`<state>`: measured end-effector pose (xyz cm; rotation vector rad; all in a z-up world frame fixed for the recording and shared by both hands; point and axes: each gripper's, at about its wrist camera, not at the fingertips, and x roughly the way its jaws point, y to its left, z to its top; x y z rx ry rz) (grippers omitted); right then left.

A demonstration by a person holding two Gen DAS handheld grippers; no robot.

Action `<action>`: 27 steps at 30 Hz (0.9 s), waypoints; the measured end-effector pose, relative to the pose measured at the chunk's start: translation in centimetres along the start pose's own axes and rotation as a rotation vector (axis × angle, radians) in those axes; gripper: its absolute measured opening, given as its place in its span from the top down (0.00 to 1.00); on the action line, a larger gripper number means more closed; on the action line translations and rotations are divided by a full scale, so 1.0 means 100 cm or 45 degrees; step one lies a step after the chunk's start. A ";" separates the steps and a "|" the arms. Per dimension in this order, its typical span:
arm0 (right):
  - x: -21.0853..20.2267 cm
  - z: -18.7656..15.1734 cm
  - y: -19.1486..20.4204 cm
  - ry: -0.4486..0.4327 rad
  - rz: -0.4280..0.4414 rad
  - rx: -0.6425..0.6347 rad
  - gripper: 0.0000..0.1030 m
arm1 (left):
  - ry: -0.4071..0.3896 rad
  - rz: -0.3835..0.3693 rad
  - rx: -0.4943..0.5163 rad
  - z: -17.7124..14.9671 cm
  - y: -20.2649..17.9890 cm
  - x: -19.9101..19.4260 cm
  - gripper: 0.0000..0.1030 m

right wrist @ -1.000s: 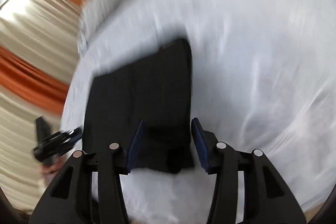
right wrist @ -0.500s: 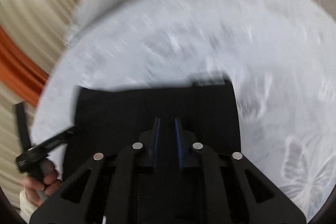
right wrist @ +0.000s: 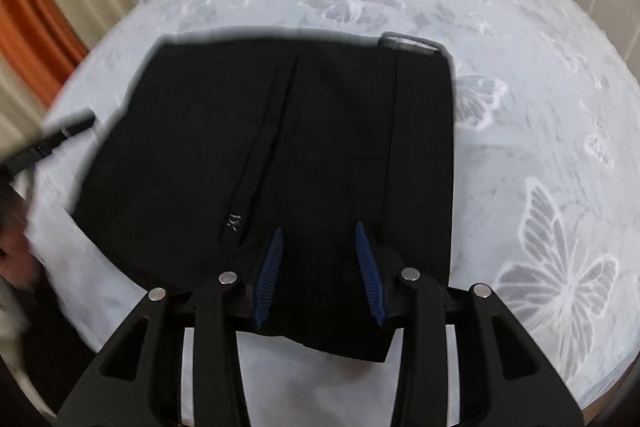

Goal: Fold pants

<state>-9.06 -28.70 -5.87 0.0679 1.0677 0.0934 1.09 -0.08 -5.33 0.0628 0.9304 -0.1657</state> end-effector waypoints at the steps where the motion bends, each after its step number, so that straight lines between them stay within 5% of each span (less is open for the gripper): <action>1: -0.008 0.001 0.001 -0.023 0.010 0.008 0.64 | 0.008 0.007 0.010 -0.003 0.000 -0.001 0.41; 4: -0.018 -0.007 -0.005 -0.095 0.100 0.121 0.51 | 0.031 0.016 -0.003 -0.010 0.006 -0.002 0.41; 10: -0.021 -0.011 0.009 -0.107 0.008 0.058 0.50 | 0.044 0.044 0.039 -0.021 0.002 -0.003 0.41; 15: -0.050 -0.022 -0.024 -0.247 0.088 0.358 0.31 | 0.060 -0.004 0.026 -0.029 0.004 -0.011 0.29; 20: -0.034 -0.046 -0.078 -0.140 0.321 0.775 0.23 | 0.183 -0.245 -0.210 -0.038 0.045 -0.005 0.22; 25: -0.006 -0.053 -0.086 -0.048 0.498 0.913 0.13 | 0.379 -0.428 -0.553 -0.046 0.084 0.036 0.21; 27: 0.000 -0.046 -0.081 -0.049 0.595 0.903 0.13 | 0.343 -0.451 -0.577 -0.042 0.082 0.036 0.16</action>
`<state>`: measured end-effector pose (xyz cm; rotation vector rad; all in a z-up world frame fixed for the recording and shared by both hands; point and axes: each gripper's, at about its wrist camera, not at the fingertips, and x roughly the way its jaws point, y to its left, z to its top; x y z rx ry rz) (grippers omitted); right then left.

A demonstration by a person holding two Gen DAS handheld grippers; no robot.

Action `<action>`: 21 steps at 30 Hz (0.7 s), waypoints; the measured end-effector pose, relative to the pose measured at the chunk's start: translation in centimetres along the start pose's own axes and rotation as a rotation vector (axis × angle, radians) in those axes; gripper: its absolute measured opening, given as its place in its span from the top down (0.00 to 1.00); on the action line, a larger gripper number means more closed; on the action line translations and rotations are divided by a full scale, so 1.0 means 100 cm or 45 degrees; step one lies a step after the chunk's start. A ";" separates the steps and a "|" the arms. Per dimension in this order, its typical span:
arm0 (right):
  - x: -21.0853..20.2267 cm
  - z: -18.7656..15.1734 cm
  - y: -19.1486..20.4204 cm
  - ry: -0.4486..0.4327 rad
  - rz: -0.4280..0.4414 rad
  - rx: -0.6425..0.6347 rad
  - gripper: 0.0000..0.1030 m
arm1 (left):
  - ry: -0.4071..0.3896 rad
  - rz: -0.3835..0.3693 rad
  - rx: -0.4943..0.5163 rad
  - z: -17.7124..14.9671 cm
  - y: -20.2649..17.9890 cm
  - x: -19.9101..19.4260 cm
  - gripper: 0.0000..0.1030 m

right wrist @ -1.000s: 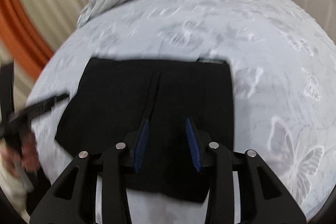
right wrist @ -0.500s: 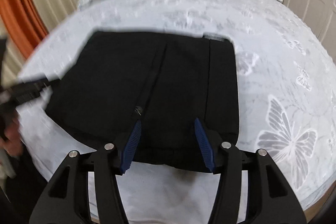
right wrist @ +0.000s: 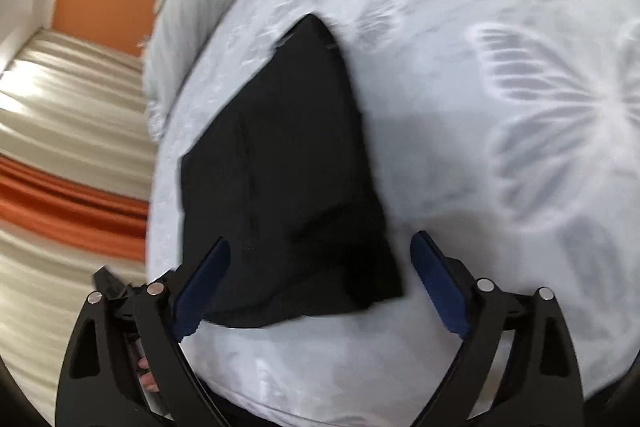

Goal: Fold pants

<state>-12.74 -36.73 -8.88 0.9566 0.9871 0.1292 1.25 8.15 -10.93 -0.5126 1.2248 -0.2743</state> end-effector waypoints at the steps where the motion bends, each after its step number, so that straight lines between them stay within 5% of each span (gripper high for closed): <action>1: 0.007 0.002 0.002 0.022 0.037 0.014 0.12 | 0.007 -0.043 0.028 0.002 -0.007 0.003 0.16; 4: 0.023 0.008 0.012 0.018 0.003 -0.043 0.11 | 0.075 -0.133 0.047 0.004 -0.022 0.019 0.15; 7: 0.031 0.012 0.025 -0.017 -0.009 -0.121 0.15 | 0.051 -0.096 0.128 0.006 -0.043 0.031 0.13; 9: 0.036 0.014 0.029 -0.038 -0.071 -0.167 0.47 | 0.038 -0.097 0.134 0.009 -0.052 0.040 0.15; 10: 0.038 0.016 0.024 -0.033 -0.084 -0.143 0.74 | 0.015 -0.086 0.125 0.010 -0.055 0.042 0.26; 11: 0.037 0.017 0.018 -0.024 -0.036 -0.090 0.79 | -0.001 -0.065 0.124 0.010 -0.057 0.042 0.38; 12: 0.033 0.016 0.016 -0.029 -0.002 -0.059 0.81 | -0.003 -0.063 0.124 0.011 -0.059 0.042 0.77; 13: 0.025 0.013 0.020 -0.041 -0.009 -0.088 0.83 | 0.018 -0.095 0.116 0.012 -0.057 0.042 0.84; 17: -0.004 -0.015 0.042 -0.016 0.054 -0.176 0.85 | 0.037 -0.171 0.135 -0.001 -0.057 0.007 0.88; 21: -0.027 -0.065 0.035 0.040 0.061 -0.188 0.85 | 0.101 -0.199 0.222 -0.047 -0.043 -0.031 0.89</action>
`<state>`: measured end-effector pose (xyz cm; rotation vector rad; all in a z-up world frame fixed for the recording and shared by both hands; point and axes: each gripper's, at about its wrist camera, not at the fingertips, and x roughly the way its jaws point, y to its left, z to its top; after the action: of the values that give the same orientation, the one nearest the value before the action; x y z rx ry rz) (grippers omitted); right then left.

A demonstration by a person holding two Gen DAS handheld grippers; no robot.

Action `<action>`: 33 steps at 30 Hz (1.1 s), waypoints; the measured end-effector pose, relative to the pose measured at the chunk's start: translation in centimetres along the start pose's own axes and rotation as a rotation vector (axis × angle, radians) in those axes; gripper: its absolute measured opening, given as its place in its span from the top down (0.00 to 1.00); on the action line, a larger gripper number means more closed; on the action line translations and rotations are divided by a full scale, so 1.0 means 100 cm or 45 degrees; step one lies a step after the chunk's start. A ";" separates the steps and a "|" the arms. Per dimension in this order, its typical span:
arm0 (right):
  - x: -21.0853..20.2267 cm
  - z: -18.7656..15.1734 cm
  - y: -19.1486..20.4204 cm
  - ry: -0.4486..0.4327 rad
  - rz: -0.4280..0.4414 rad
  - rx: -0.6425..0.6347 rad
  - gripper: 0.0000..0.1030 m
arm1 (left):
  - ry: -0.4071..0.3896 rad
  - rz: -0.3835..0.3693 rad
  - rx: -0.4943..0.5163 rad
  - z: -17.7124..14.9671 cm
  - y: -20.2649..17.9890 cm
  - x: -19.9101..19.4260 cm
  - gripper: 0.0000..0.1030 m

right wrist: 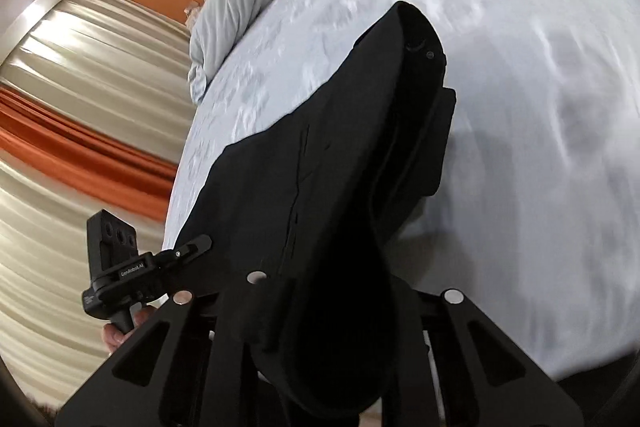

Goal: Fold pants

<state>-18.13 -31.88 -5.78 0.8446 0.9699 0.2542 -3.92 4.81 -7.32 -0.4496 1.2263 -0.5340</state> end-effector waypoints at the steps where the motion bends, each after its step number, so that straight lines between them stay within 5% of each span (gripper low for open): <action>1: -0.001 -0.013 -0.005 0.007 -0.008 0.012 0.85 | 0.021 0.012 -0.003 -0.017 0.006 -0.002 0.89; 6: -0.002 -0.049 -0.003 -0.007 -0.031 0.030 0.85 | 0.034 -0.028 -0.117 -0.068 0.032 -0.007 0.88; 13: -0.024 -0.016 0.081 -0.088 -0.003 -0.236 0.85 | -0.105 -0.048 0.098 -0.059 -0.033 -0.062 0.91; 24: -0.075 0.083 0.198 -0.382 0.171 -0.563 0.85 | -0.522 -0.033 0.419 0.026 -0.137 -0.172 0.91; 33: -0.092 0.190 0.238 -0.595 0.330 -0.698 0.85 | -0.827 -0.034 0.583 0.125 -0.186 -0.222 0.90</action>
<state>-3.99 -30.84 22.72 0.4838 0.3206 0.4941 0.05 3.98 24.03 -0.2169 0.4550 -0.6084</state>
